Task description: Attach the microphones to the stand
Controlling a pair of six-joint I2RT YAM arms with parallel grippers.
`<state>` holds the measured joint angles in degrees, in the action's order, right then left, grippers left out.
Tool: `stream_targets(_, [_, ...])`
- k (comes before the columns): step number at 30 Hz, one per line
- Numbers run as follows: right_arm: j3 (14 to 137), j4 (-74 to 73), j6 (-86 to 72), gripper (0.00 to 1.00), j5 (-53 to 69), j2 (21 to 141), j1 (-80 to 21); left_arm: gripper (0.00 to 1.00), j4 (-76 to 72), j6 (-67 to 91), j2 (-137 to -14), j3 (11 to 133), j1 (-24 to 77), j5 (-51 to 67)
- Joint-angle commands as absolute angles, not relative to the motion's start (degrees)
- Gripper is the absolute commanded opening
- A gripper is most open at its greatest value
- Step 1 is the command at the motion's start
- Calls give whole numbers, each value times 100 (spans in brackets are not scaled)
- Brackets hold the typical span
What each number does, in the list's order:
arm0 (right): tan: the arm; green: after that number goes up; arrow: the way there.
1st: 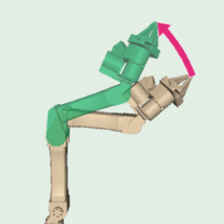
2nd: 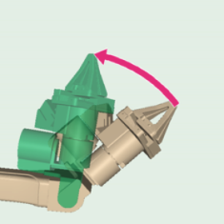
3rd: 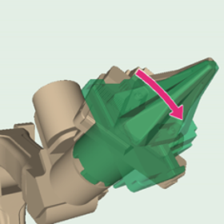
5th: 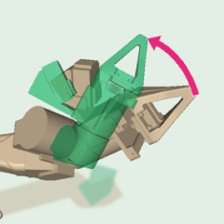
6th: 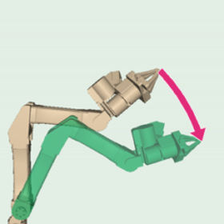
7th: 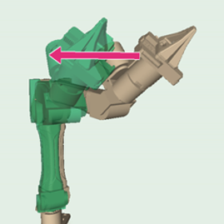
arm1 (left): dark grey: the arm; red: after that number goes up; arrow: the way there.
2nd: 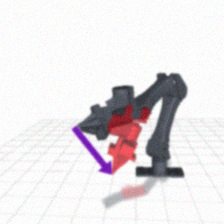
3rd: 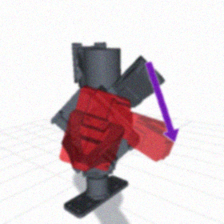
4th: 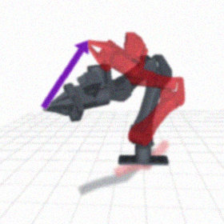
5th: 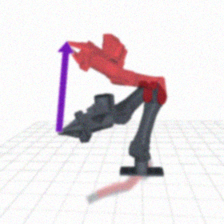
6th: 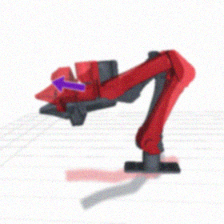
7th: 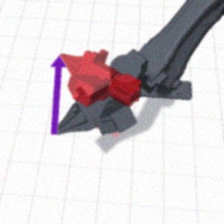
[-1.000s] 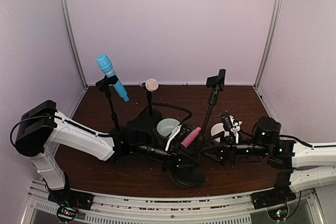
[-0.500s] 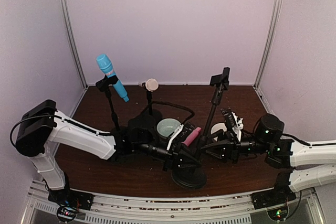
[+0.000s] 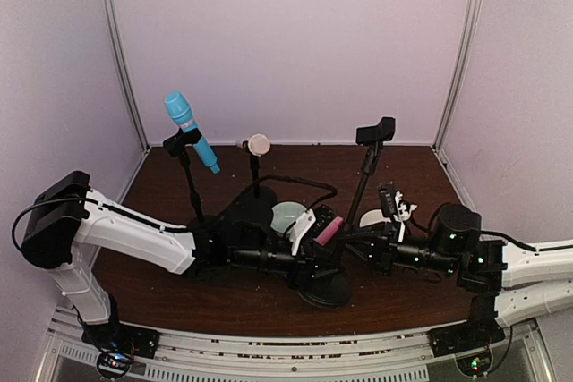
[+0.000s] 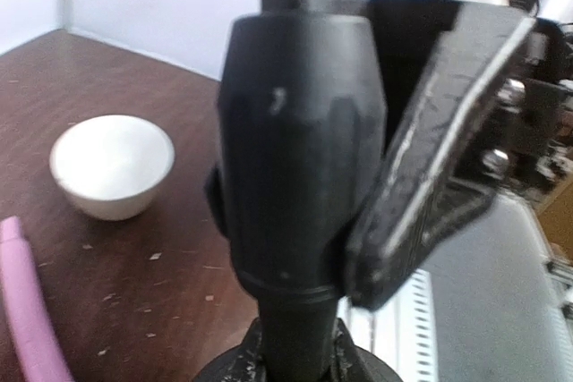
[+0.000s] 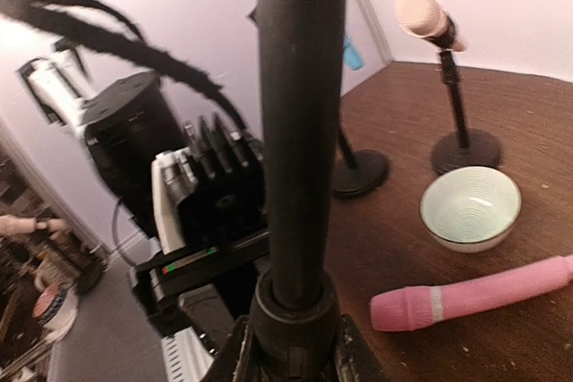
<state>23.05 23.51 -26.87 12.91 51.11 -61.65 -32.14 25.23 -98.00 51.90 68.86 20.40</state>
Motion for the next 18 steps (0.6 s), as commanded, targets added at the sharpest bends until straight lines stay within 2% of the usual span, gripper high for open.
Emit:
stream_targets(1, [2968,1252,-3094,2,-2024,5173,-6848,0,-2850,2295,-9509,5396,7034,-558])
stream_targets(4, [3090,1266,-3030,9,-2063,5259,-6930,0,-2692,2228,-9469,5468,7069,-806])
stream_targets(9, [2814,1585,-2244,46,-732,4654,-6799,0,-2651,1896,-9244,5325,7054,-421])
stream_targets(12, [2515,1612,-1892,61,-78,4099,-6667,0,-3145,1568,-9079,5075,7004,841])
stream_targets(14, [2323,1705,-1701,65,583,3779,-6546,0,-3504,1478,-9030,4959,6988,1936])
stream_targets(18, [2251,1546,-1470,68,1340,3492,-6445,0,-3466,1487,-9114,5086,6987,2908])
